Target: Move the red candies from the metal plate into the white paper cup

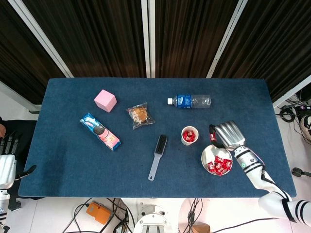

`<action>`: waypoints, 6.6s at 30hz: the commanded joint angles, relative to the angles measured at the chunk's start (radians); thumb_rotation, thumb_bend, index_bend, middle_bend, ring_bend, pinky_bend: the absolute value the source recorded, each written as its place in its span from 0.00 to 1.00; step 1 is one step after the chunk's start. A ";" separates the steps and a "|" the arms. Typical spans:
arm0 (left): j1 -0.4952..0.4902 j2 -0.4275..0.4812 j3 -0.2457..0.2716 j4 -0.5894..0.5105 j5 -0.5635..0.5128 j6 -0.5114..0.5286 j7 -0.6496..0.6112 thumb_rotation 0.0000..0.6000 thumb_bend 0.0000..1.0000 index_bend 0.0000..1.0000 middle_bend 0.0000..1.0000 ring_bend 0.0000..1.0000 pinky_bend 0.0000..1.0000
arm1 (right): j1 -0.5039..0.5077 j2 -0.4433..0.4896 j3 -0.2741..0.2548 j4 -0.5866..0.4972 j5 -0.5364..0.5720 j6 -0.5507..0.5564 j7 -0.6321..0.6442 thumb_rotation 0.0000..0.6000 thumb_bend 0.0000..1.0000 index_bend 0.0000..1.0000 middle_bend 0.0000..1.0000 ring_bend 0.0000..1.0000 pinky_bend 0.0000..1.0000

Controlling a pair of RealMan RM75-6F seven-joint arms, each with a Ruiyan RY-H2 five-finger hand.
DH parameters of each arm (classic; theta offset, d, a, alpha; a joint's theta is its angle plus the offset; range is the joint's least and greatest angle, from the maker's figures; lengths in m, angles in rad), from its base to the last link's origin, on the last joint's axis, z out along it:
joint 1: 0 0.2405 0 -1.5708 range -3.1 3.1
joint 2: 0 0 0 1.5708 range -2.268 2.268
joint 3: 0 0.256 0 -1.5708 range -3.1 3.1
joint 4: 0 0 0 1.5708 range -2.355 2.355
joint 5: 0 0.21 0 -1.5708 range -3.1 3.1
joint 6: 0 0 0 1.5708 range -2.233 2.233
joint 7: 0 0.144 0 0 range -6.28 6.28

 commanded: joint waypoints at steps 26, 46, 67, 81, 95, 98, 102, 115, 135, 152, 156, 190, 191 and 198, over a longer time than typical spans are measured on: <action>-0.006 -0.001 0.000 0.000 -0.009 -0.015 0.007 1.00 0.00 0.00 0.00 0.00 0.00 | 0.128 -0.095 0.042 0.013 0.101 -0.092 -0.025 1.00 0.46 0.45 0.88 1.00 1.00; -0.004 -0.005 0.009 -0.013 0.002 -0.009 0.022 1.00 0.00 0.00 0.00 0.00 0.00 | -0.090 0.009 -0.207 -0.021 -0.096 0.016 0.028 1.00 0.36 0.50 0.88 1.00 1.00; -0.001 -0.009 0.008 -0.008 -0.007 -0.013 0.018 1.00 0.00 0.00 0.00 0.00 0.00 | -0.079 -0.043 -0.188 0.066 -0.060 -0.070 -0.004 1.00 0.37 0.53 0.88 1.00 1.00; -0.002 -0.010 0.007 -0.001 -0.010 -0.017 0.015 1.00 0.00 0.00 0.00 0.00 0.00 | -0.065 -0.058 -0.175 0.077 -0.076 -0.083 -0.009 1.00 0.37 0.54 0.88 1.00 1.00; 0.003 -0.012 0.008 0.005 -0.012 -0.013 0.008 1.00 0.00 0.00 0.00 0.00 0.00 | -0.071 -0.042 -0.163 0.056 -0.064 -0.072 -0.012 1.00 0.57 0.71 0.88 1.00 1.00; 0.001 -0.010 0.006 0.004 -0.010 -0.013 0.009 1.00 0.00 0.00 0.00 0.00 0.00 | -0.072 -0.012 -0.136 0.018 -0.080 -0.030 0.023 1.00 0.57 0.71 0.88 1.00 1.00; -0.003 -0.007 0.004 0.000 -0.007 -0.014 0.013 1.00 0.00 0.00 0.00 0.00 0.00 | -0.057 0.023 -0.088 -0.029 -0.097 0.008 0.061 1.00 0.57 0.71 0.88 1.00 1.00; -0.009 0.000 0.000 -0.019 -0.010 -0.018 0.027 1.00 0.00 0.00 0.00 0.00 0.00 | 0.130 -0.083 0.068 0.030 0.055 -0.150 0.056 1.00 0.57 0.66 0.88 1.00 1.00; -0.009 -0.001 0.000 -0.017 -0.014 -0.021 0.026 1.00 0.00 0.00 0.00 0.00 0.00 | 0.119 -0.076 0.030 0.016 0.022 -0.083 0.082 1.00 0.45 0.45 0.88 1.00 1.00; -0.015 -0.014 0.004 -0.006 0.003 -0.017 0.019 1.00 0.00 0.00 0.00 0.00 0.00 | -0.076 -0.022 -0.202 0.019 -0.108 -0.012 0.092 1.00 0.33 0.49 0.88 1.00 1.00; -0.011 -0.011 0.005 -0.007 0.001 -0.012 0.019 1.00 0.00 0.00 0.00 0.00 0.00 | -0.077 -0.041 -0.200 0.034 -0.101 -0.026 0.082 1.00 0.33 0.49 0.88 1.00 1.00; -0.005 -0.013 0.005 0.010 -0.010 -0.017 0.005 1.00 0.00 0.00 0.00 0.00 0.00 | -0.068 -0.066 -0.167 0.054 -0.064 -0.084 0.069 1.00 0.55 0.69 0.88 1.00 1.00; -0.005 -0.013 0.005 0.010 -0.009 -0.017 0.005 1.00 0.00 0.00 0.00 0.00 0.00 | -0.070 -0.061 -0.167 0.051 -0.065 -0.080 0.069 1.00 0.55 0.70 0.88 1.00 1.00; -0.009 -0.012 0.004 0.006 -0.005 -0.017 0.008 1.00 0.00 0.00 0.00 0.00 0.00 | -0.094 -0.007 -0.154 0.010 -0.078 -0.019 0.082 1.00 0.55 0.71 0.88 1.00 1.00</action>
